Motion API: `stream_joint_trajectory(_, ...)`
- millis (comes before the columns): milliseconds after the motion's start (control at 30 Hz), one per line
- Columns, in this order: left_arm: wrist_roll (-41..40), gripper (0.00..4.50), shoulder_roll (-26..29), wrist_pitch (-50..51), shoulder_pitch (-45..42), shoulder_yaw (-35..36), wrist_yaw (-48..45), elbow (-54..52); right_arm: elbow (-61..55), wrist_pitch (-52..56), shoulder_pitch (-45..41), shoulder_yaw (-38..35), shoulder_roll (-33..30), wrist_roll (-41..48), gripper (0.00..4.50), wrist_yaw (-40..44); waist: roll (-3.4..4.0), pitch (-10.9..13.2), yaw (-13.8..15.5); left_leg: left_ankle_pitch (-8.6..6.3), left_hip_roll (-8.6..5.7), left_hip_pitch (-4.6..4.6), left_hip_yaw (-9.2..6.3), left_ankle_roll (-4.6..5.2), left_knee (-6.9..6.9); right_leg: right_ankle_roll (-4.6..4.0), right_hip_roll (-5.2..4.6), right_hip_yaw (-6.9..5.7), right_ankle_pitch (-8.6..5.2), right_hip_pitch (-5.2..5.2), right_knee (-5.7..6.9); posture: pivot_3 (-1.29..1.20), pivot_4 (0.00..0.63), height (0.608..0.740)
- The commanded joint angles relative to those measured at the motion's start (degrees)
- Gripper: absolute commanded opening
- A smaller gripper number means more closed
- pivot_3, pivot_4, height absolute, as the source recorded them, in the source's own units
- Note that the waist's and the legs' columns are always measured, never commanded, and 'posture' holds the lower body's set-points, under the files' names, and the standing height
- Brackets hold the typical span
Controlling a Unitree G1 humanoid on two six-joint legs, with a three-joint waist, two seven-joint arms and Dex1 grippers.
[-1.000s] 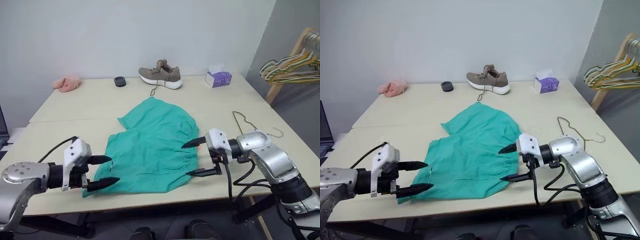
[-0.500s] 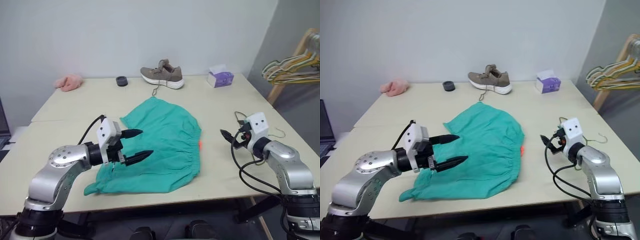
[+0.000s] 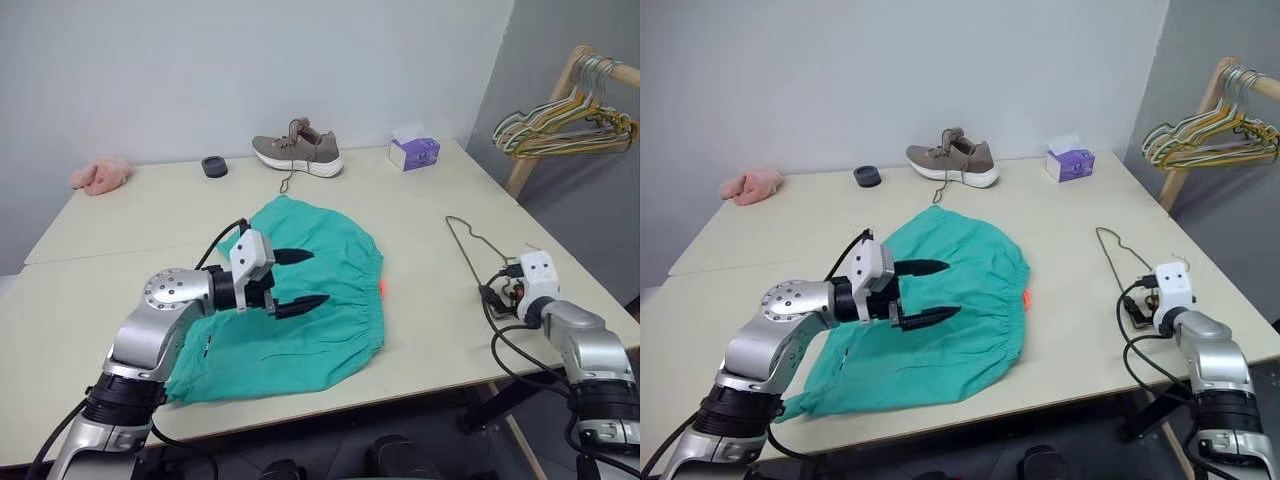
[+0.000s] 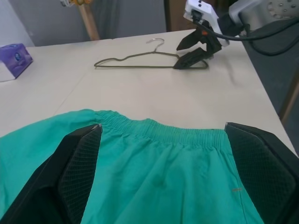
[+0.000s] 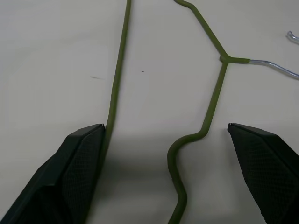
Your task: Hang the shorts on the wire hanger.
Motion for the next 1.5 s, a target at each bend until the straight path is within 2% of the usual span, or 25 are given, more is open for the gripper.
stream_joint_trajectory(33, 0.13, 4.46, -0.04, -1.40, -0.94, 1.04, -0.14, -0.60, 0.09, 0.19, -0.56, -3.81, 0.62, 3.28, 4.50, 0.54, 0.00, 0.00, 0.02, 0.00, 0.00, 0.00, 0.00, 0.00, 0.00, 0.01, 0.00, 0.01, 0.01, 0.00, 0.00, -0.17, 0.000, 0.740)
stream_joint_trajectory(200, -0.62, 4.46, -0.14, -0.55, -1.13, 1.44, 0.35, -1.37, -4.05, -1.30, 1.22, -7.59, 2.21, 8.76, 4.50, 3.63, 0.01, 0.00, 0.06, -0.01, 0.00, 0.00, -0.01, 0.01, 0.00, 0.04, 0.00, 0.00, 0.02, 0.01, -0.03, -0.17, 0.000, 0.740)
stream_joint_trajectory(300, -0.80, 4.46, -0.21, -0.23, -1.26, 1.39, 0.55, -1.68, -4.97, -3.98, 2.17, -8.44, 2.43, 8.51, 4.50, 2.46, 0.02, 0.00, 0.06, -0.01, 0.00, 0.00, -0.02, 0.02, 0.00, 0.05, 0.00, 0.01, 0.03, 0.01, -0.05, -0.17, 0.000, 0.740)
stream_joint_trajectory(533, -0.50, 4.46, -0.81, 0.21, -2.35, 0.66, 0.80, -1.79, -2.36, -3.93, 3.08, -4.52, -0.49, 2.52, 4.50, -0.48, 0.03, -0.01, 0.05, -0.01, 0.00, -0.01, 0.00, 0.02, 0.00, 0.09, 0.00, 0.04, 0.05, 0.03, -0.13, -0.18, 0.000, 0.740)
stream_joint_trajectory(733, -0.32, 4.46, -1.25, 0.37, -3.07, 0.32, 0.96, -2.07, -0.29, 2.62, 2.44, -0.83, -3.27, 2.50, 4.50, 3.95, 0.14, -0.09, -0.06, -0.04, 0.00, 0.00, 0.01, 0.07, 0.00, 0.12, 0.00, 0.05, 0.07, 0.10, -0.24, -0.18, 0.000, 0.740)
stream_joint_trajectory(833, -0.19, 4.50, -1.34, 0.33, -3.19, 0.21, 0.97, -2.19, 1.41, 9.83, 1.27, 0.39, -4.55, 4.19, 3.88, 6.77, 0.10, -0.15, -0.04, -0.05, 0.00, 0.00, 0.00, 0.09, 0.02, 0.14, 0.01, 0.02, 0.09, 0.14, -0.29, -0.18, 0.000, 0.740)
stream_joint_trajectory(933, -0.14, 4.50, -1.45, 0.36, -3.27, 0.20, 1.14, -2.30, 4.68, 13.23, -0.10, 0.86, -5.13, 4.46, 2.82, 7.86, -0.16, -0.40, 0.00, -0.05, 0.00, 0.02, -0.01, 0.09, 0.02, 0.14, 0.01, -0.04, 0.09, 0.18, -0.31, -0.18, 0.000, 0.740)
stream_joint_trajectory(1200, -1.02, 4.50, -1.34, 2.71, -2.93, 1.14, 2.83, -2.90, 8.13, 4.43, -0.97, 5.41, -6.69, -1.43, 0.18, 7.35, -0.75, -0.83, 0.09, -0.12, 0.02, 0.22, -0.06, 0.16, 0.05, 0.14, 0.01, -0.17, 0.08, 0.55, -0.47, -0.18, 0.000, 0.740)
stream_joint_trajectory(1233, -1.30, 4.50, -1.25, 3.43, -2.96, 1.40, 3.01, -2.81, 7.73, 2.52, -0.98, 6.17, -6.98, -2.12, 0.04, 7.72, -0.75, -0.84, 0.09, -0.13, 0.02, 0.28, -0.06, 0.17, 0.06, 0.14, 0.01, -0.17, 0.08, 0.63, -0.50, -0.18, 0.000, 0.740)
stream_joint_trajectory(1367, -1.28, 4.50, -0.76, 4.83, -3.70, 2.38, 3.75, -1.14, 4.39, -5.47, -1.28, 9.30, -8.44, -5.37, 0.04, 9.44, -0.70, -0.80, 0.00, -0.19, -0.01, 0.38, -0.09, 0.21, 0.06, 0.15, 0.00, -0.08, 0.08, 0.74, -0.56, -0.18, 0.000, 0.740)
stream_joint_trajectory(1500, 1.66, 4.50, 0.25, 2.60, -5.67, 3.15, 4.86, 3.52, 0.22, -12.99, -2.71, 11.73, -9.82, -7.93, 0.04, 11.31, -0.32, -0.55, -0.29, -0.20, -0.01, 0.35, -0.09, 0.21, 0.05, 0.15, 0.00, -0.04, 0.07, 0.65, -0.55, -0.19, 0.000, 0.740)
